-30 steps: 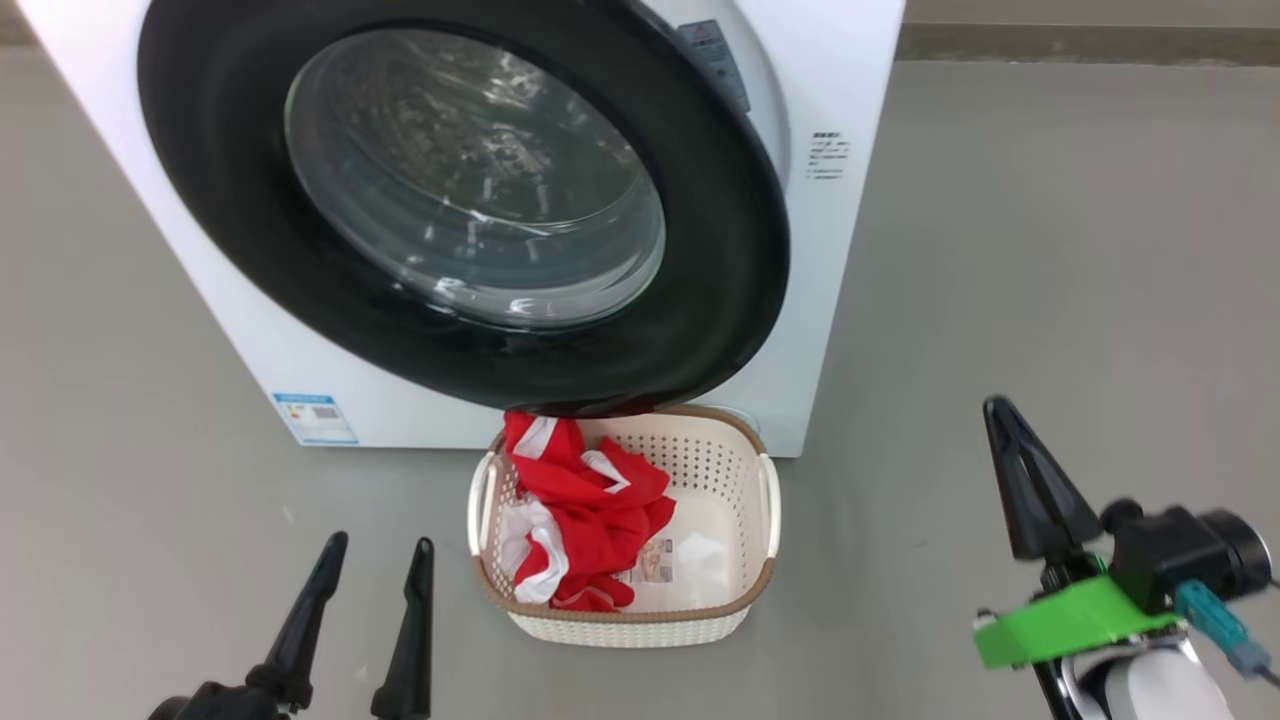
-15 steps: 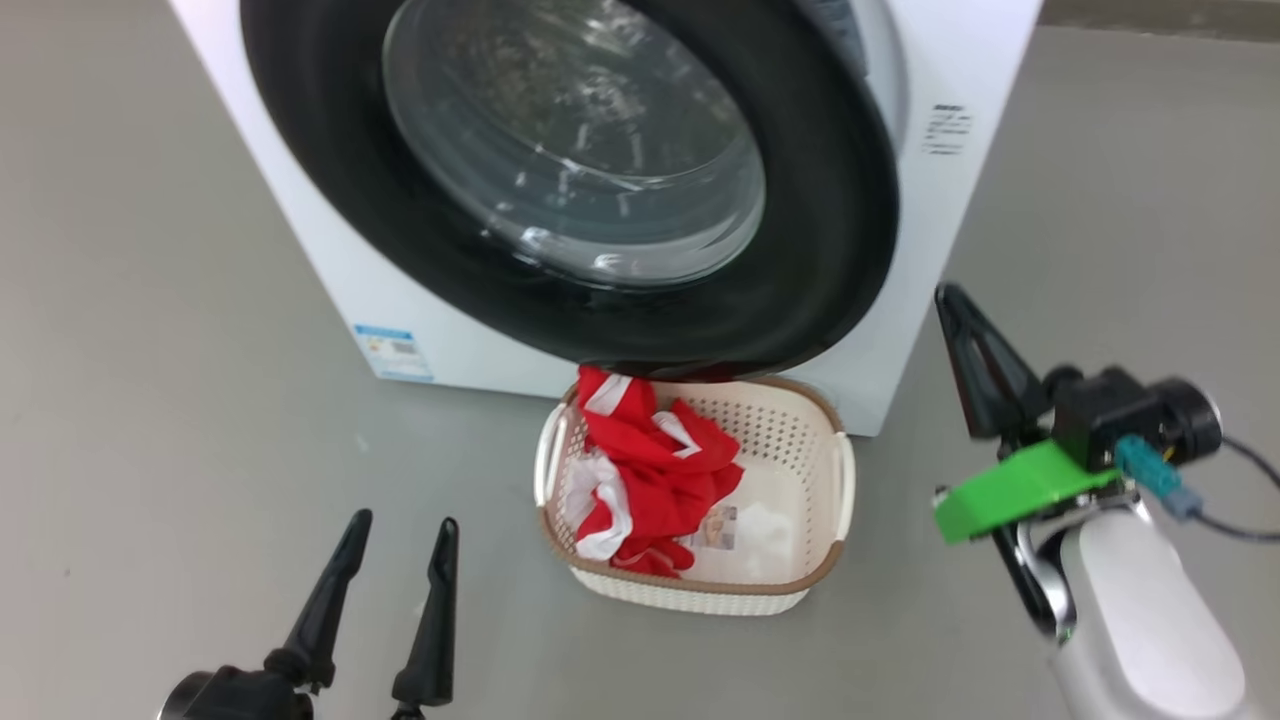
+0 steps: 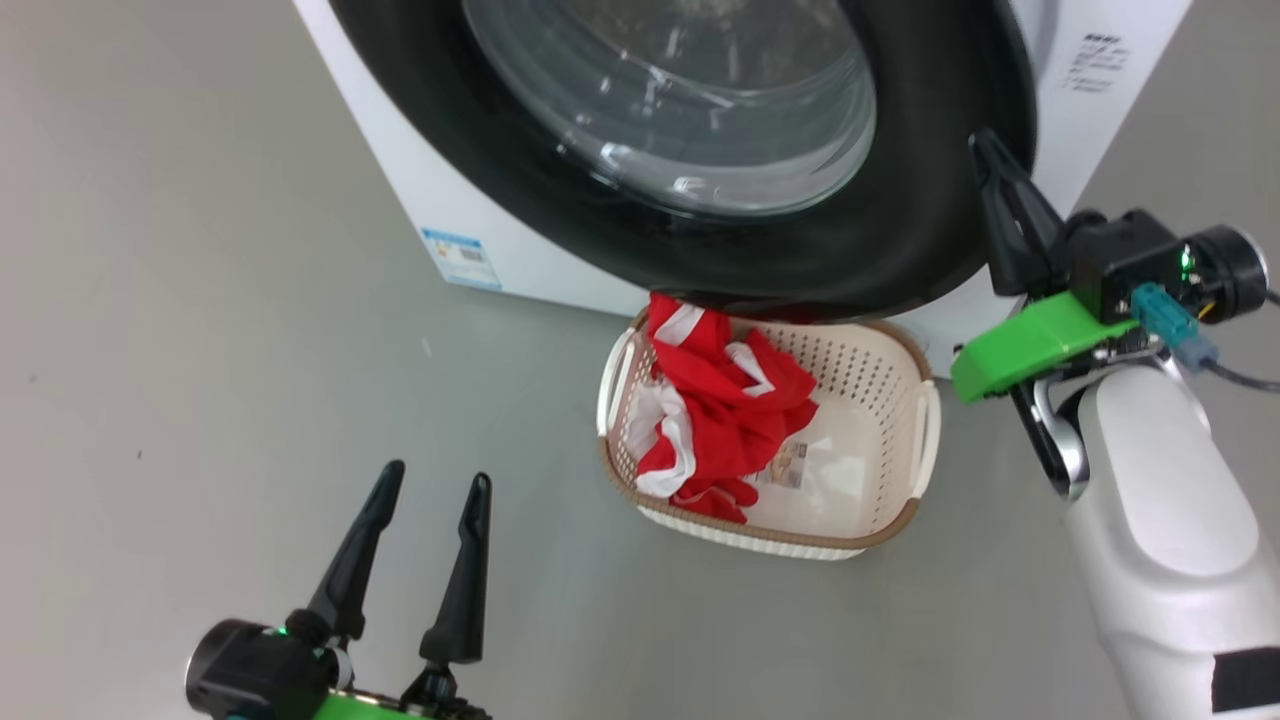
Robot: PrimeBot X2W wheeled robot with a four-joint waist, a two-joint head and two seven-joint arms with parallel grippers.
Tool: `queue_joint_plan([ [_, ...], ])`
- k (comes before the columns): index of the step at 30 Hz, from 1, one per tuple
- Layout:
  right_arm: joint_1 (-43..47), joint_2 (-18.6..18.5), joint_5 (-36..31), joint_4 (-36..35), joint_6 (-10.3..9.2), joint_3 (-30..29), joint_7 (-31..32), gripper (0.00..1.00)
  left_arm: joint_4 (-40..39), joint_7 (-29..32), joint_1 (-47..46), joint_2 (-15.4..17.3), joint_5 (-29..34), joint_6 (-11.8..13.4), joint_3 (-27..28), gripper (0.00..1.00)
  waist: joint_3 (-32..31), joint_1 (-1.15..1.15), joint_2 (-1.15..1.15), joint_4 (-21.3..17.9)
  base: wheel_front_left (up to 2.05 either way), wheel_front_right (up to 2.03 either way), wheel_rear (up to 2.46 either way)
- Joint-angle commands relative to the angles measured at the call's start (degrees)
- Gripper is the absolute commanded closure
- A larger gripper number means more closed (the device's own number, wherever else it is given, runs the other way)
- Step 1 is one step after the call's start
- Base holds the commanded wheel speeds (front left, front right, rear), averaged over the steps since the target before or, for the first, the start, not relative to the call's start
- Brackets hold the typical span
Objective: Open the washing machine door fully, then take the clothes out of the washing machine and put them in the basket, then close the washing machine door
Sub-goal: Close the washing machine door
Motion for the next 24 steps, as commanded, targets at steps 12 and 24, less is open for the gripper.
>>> queue_joint_plan([
  [12,-9.3,0.5,-3.1,2.0,0.26,-1.6,-0.4,1.0,-0.8,-0.5,-4.5,-1.1,0.5,-1.8,1.2,0.0,6.7,0.0,0.0,2.6,0.0,0.0,0.0],
  [24,-19.6,0.4,-8.0,4.9,0.26,-4.4,-0.4,1.0,-0.2,-0.5,-7.3,-1.7,-0.7,-3.3,0.8,0.0,11.8,0.0,0.0,1.9,0.0,0.0,0.0],
])
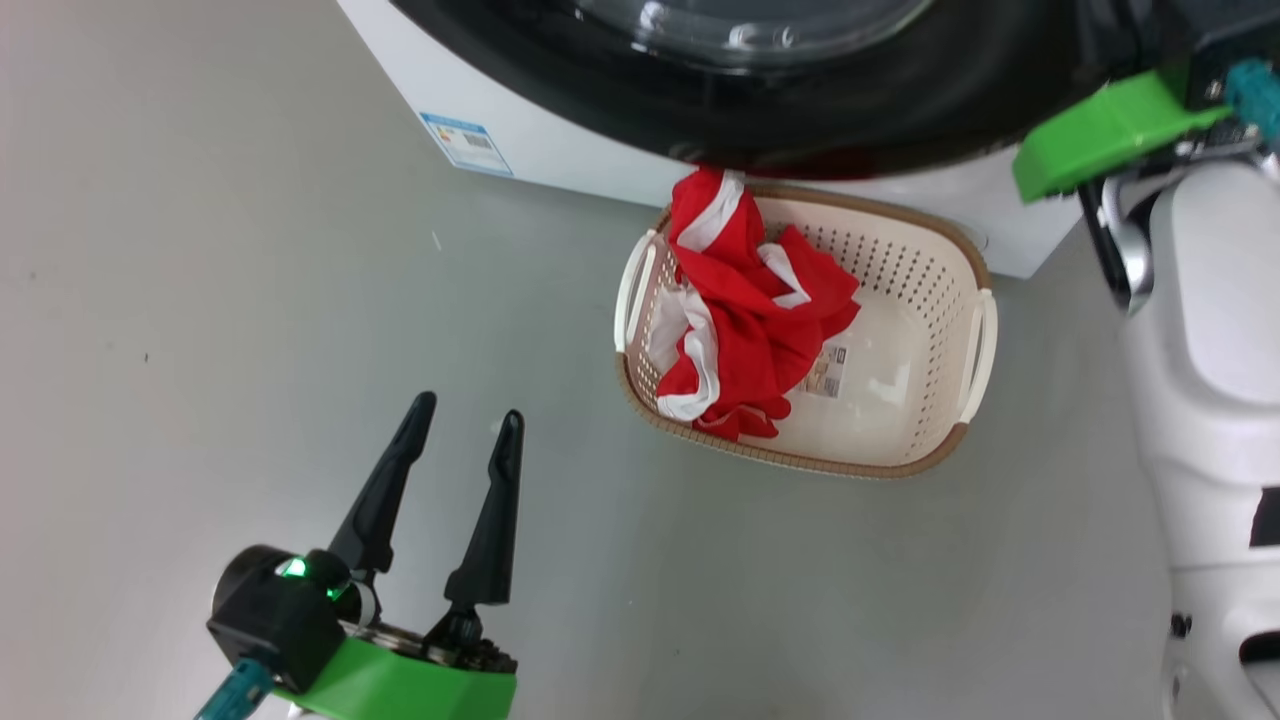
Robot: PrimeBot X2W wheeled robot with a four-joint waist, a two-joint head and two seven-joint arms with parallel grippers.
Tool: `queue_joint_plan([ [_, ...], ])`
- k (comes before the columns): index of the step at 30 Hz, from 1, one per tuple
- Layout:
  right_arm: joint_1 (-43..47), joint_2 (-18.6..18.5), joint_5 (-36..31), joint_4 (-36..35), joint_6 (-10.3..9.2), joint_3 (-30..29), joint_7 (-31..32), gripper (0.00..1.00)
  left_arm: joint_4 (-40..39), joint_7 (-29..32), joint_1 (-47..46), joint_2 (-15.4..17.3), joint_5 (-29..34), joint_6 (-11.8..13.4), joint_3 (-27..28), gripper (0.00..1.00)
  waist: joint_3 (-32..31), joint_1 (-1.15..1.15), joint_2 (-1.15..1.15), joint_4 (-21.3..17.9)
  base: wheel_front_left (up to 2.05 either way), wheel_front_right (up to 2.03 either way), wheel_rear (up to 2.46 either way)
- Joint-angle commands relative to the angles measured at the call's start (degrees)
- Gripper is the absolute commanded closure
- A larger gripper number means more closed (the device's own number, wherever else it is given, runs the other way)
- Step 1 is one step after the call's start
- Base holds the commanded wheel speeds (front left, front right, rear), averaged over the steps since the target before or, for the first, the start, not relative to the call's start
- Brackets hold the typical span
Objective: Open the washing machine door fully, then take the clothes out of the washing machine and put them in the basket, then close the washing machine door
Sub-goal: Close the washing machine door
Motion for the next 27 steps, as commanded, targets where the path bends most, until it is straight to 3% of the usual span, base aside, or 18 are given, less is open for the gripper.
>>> queue_joint_plan([
  [1,-3.3,0.7,-1.0,-0.8,0.1,0.6,-0.3,1.0,-0.8,-0.5,-1.5,0.4,-0.3,-0.5,1.4,0.0,1.8,0.0,0.0,-0.1,0.0,0.0,0.0],
  [10,-9.0,0.5,-3.3,0.3,0.1,0.5,-0.3,1.0,0.1,-0.5,-3.1,0.2,-0.8,-1.1,1.3,0.0,3.8,0.0,0.0,-0.3,0.0,0.0,0.0],
  [22,-5.4,0.8,0.4,-1.8,0.1,2.4,-0.3,1.0,0.0,-0.5,-3.4,0.2,-1.7,-0.5,3.3,0.0,1.6,0.0,0.0,-2.5,0.0,0.0,0.0],
  [23,-4.7,0.8,1.3,-2.3,0.1,3.1,-0.3,0.45,-0.2,-0.5,-3.4,0.2,-2.0,-0.3,3.5,0.0,1.2,0.0,0.0,-2.9,0.0,0.0,0.0],
  [24,-3.8,0.8,2.4,-2.8,0.1,3.9,-0.3,0.02,-0.4,-0.5,-3.3,0.2,-2.3,-0.1,3.6,0.0,0.9,0.0,0.0,-3.3,0.0,0.0,0.0],
  [27,-1.0,0.8,5.0,-4.4,0.1,5.9,-0.3,0.0,-0.6,-0.5,-3.2,0.2,-1.9,0.3,4.1,0.0,-0.4,0.0,0.0,-4.8,0.0,0.0,0.0],
])
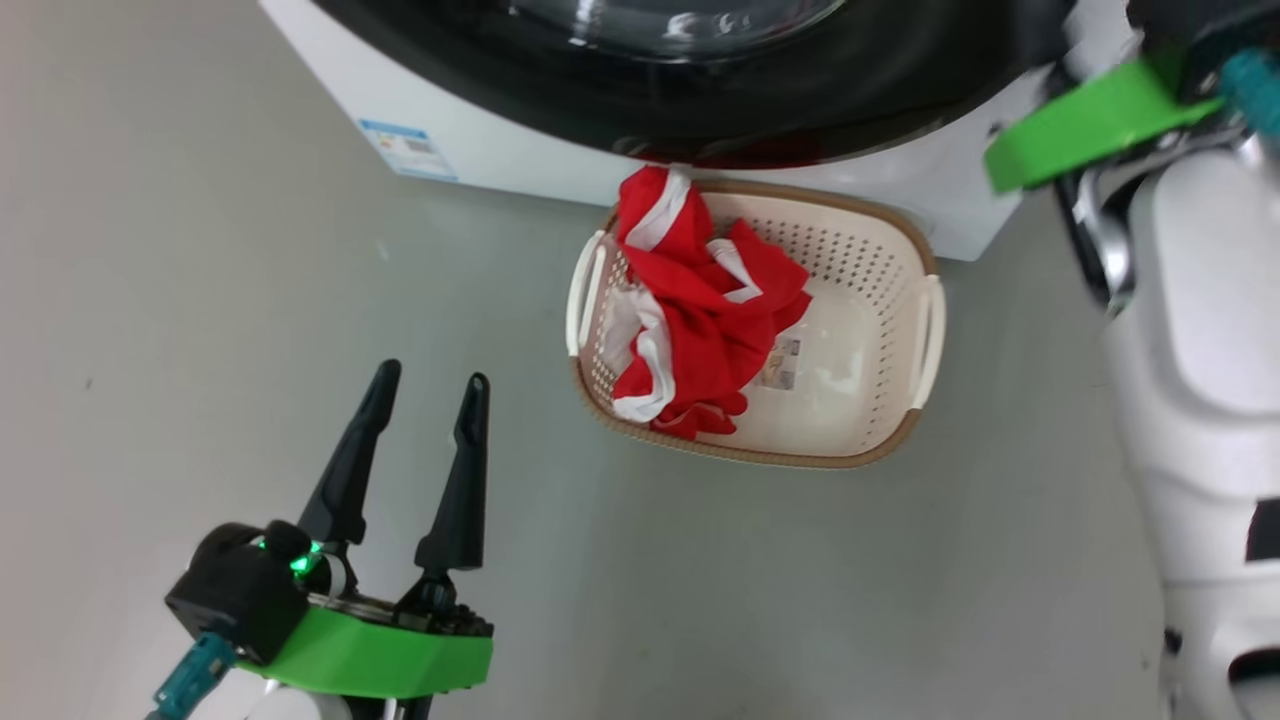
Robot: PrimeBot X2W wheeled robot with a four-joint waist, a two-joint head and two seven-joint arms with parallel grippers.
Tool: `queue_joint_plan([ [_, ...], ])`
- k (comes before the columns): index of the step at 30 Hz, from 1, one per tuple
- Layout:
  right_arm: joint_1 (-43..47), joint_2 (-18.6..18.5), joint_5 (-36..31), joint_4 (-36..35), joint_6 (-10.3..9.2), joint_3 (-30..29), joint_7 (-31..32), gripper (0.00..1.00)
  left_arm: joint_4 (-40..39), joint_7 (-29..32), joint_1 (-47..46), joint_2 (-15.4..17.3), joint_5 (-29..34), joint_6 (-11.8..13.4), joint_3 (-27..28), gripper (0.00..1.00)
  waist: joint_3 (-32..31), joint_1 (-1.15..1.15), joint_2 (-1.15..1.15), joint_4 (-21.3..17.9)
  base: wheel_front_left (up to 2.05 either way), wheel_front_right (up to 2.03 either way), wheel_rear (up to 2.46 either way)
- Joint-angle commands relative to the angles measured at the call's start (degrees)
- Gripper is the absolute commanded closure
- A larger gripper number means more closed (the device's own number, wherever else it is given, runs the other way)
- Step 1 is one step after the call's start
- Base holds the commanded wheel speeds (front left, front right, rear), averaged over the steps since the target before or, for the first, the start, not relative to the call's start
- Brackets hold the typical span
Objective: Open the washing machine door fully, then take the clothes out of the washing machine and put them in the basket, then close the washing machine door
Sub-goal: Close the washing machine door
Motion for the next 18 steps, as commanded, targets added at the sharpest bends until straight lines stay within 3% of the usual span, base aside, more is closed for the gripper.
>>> queue_joint_plan([
  [1,1.6,1.3,0.9,-2.1,-0.22,1.5,0.1,0.0,-1.8,-0.5,-0.5,0.7,0.2,0.3,2.2,0.0,-1.6,0.0,0.0,-1.7,0.0,0.0,0.0],
  [8,10.9,1.3,4.5,-9.3,-0.22,4.7,0.1,0.0,-4.1,-0.5,0.1,0.7,-0.3,0.4,3.3,0.0,-5.0,0.0,0.0,-5.9,0.0,0.0,0.0],
  [18,26.5,1.3,7.7,-17.7,-0.22,2.6,0.1,0.0,-4.2,-0.5,3.6,0.7,3.1,1.1,5.1,0.0,-12.0,0.0,0.0,-11.3,0.0,0.0,0.0],
])
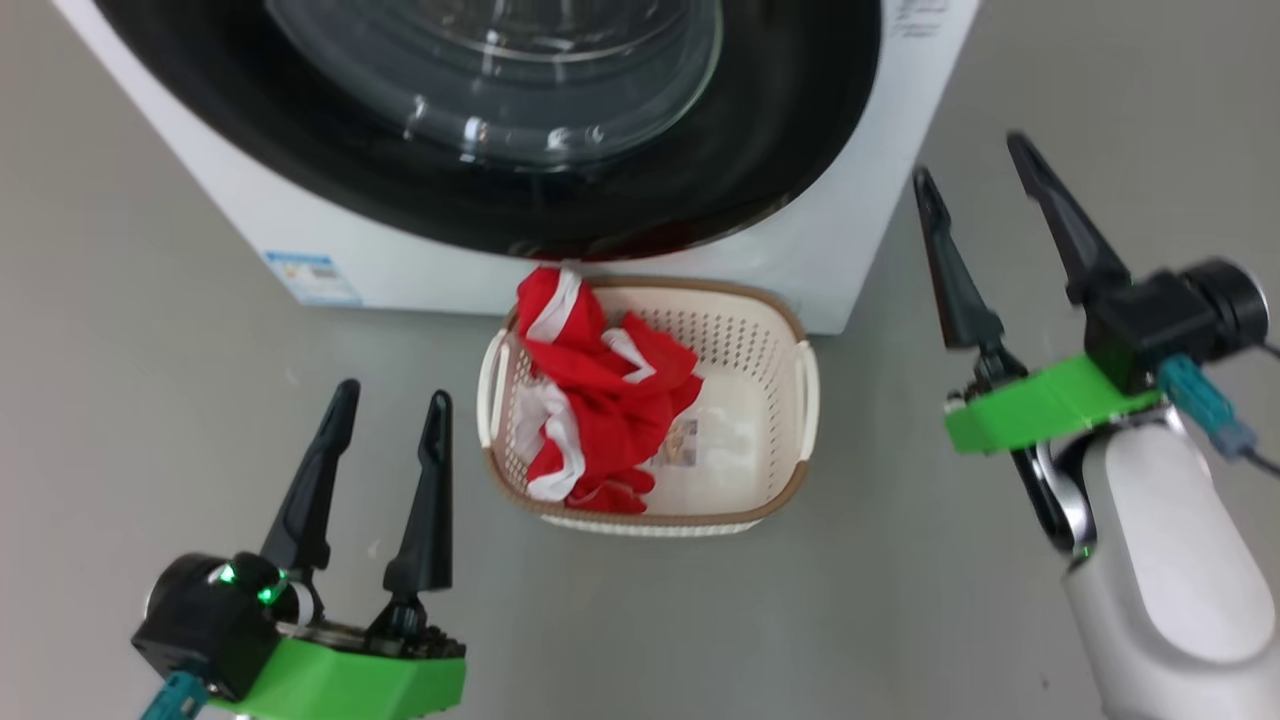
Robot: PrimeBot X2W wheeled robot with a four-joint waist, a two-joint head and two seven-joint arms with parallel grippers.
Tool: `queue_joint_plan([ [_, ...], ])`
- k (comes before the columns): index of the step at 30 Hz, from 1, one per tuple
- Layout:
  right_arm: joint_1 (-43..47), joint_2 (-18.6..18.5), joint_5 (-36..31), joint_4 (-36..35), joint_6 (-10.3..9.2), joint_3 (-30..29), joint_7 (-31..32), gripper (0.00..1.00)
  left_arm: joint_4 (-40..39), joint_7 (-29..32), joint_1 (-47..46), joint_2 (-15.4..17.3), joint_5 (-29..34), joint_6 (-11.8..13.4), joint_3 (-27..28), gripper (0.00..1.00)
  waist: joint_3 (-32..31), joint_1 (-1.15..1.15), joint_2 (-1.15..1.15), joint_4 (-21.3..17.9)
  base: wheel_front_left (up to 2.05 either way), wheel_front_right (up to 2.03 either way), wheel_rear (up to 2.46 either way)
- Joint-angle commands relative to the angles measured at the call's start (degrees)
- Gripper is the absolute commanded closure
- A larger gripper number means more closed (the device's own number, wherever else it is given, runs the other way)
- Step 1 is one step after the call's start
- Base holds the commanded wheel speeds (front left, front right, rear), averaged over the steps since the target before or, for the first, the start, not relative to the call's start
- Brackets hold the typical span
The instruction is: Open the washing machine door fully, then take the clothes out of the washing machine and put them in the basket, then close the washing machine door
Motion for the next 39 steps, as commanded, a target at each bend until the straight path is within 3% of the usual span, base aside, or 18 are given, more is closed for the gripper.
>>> queue_joint_plan([
  [1,1.4,0.7,0.7,-2.4,-0.22,0.4,0.1,0.0,-1.0,-0.4,0.5,0.6,0.9,0.6,2.1,0.0,-3.4,0.0,0.0,-3.0,0.0,0.0,0.0],
  [15,14.5,0.7,-0.5,-9.5,-0.22,-7.4,0.1,0.0,0.5,-0.4,4.0,0.6,1.9,1.1,3.8,0.0,-9.5,0.0,0.0,-5.5,0.0,0.0,0.0],
  [28,26.3,0.7,1.6,-14.7,-0.22,-8.3,0.1,0.0,1.9,-0.4,8.6,1.0,5.0,2.1,5.7,0.0,-14.7,0.0,0.0,-6.8,0.0,0.0,0.0],
  [39,28.7,0.7,2.3,-15.5,-0.22,-9.3,0.1,0.0,3.2,-0.4,10.1,0.9,5.3,2.0,6.8,0.0,-15.7,0.0,0.0,-7.2,0.0,0.0,0.0],
])
